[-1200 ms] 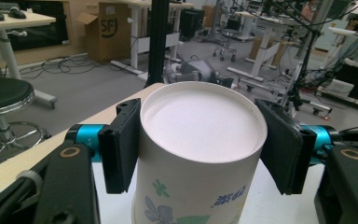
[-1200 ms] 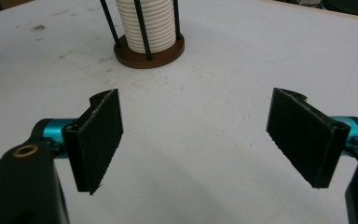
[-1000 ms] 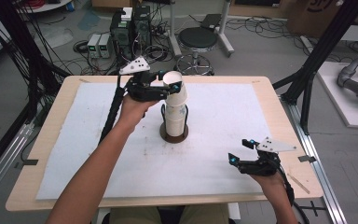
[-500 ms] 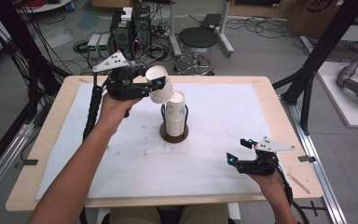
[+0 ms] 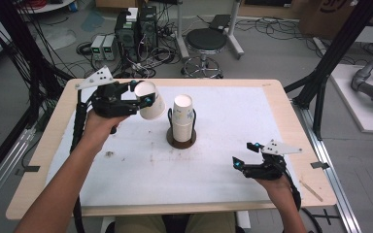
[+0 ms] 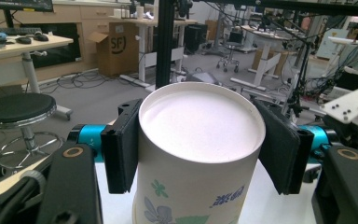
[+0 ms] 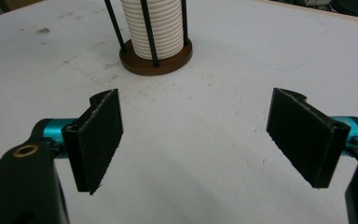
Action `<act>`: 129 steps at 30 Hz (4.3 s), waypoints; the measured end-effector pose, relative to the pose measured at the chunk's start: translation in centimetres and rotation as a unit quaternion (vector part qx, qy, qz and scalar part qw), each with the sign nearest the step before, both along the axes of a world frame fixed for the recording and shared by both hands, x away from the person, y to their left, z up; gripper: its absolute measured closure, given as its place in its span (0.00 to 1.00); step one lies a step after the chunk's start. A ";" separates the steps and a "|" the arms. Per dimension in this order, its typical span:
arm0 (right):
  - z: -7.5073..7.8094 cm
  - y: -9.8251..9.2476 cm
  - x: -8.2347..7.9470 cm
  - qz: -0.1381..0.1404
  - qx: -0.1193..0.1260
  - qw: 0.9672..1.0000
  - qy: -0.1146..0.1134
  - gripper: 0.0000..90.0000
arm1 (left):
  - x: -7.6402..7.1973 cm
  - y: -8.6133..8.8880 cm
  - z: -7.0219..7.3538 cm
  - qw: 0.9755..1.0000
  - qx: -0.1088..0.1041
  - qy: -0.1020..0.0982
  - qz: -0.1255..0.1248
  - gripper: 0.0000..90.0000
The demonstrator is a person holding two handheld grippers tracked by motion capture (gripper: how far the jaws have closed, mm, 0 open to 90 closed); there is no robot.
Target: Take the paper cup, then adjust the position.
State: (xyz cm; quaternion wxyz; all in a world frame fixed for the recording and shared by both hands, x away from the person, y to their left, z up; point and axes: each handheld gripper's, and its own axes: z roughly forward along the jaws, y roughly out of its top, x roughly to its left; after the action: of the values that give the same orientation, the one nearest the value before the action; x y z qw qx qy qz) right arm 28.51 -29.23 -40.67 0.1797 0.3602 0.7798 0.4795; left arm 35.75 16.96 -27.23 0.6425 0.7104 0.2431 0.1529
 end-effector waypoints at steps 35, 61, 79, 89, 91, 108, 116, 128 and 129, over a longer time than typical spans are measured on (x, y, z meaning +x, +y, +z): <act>0.6 3.6 0.4 0.079 0.004 0.997 -0.005 0.21 | -3.5 -1.9 -6.5 0.998 0.050 0.010 -0.049 0.40; 1.6 8.7 1.6 0.185 0.014 0.982 -0.024 0.21 | -4.1 -5.4 -7.1 0.992 0.075 0.013 -0.104 0.40; 1.2 10.6 1.1 0.231 0.024 0.972 -0.024 0.21 | -4.7 -7.6 -7.7 0.985 0.067 0.010 -0.156 0.40; 1.2 11.2 1.0 0.251 0.032 0.967 -0.023 0.21 | -5.1 -8.8 -7.9 0.980 0.065 0.010 -0.187 0.40; 1.2 11.2 0.9 0.256 0.035 0.966 -0.024 0.21 | -5.1 -8.9 -7.9 0.980 0.062 0.011 -0.190 0.40; 0.9 11.5 1.1 0.281 0.073 0.957 -0.020 0.27 | -5.2 -9.5 -8.0 0.975 0.048 0.013 -0.215 0.40; 0.7 11.3 1.2 0.289 0.078 0.954 -0.025 0.31 | -5.2 -9.5 -8.0 0.975 0.049 0.012 -0.216 0.41; 0.9 11.4 1.0 0.291 0.052 0.955 -0.034 0.39 | -5.2 -9.6 -8.2 0.975 0.051 0.011 -0.216 0.40; 0.8 11.5 1.0 0.292 0.051 0.955 -0.035 0.39 | -5.2 -9.6 -8.2 0.975 0.051 0.012 -0.215 0.40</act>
State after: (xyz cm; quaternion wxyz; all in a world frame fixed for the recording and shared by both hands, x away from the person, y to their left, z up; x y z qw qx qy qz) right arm 29.56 -17.78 -39.83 0.0408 0.1087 0.8187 0.5624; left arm 30.53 7.35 -35.46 0.6207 0.7794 0.0839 0.0149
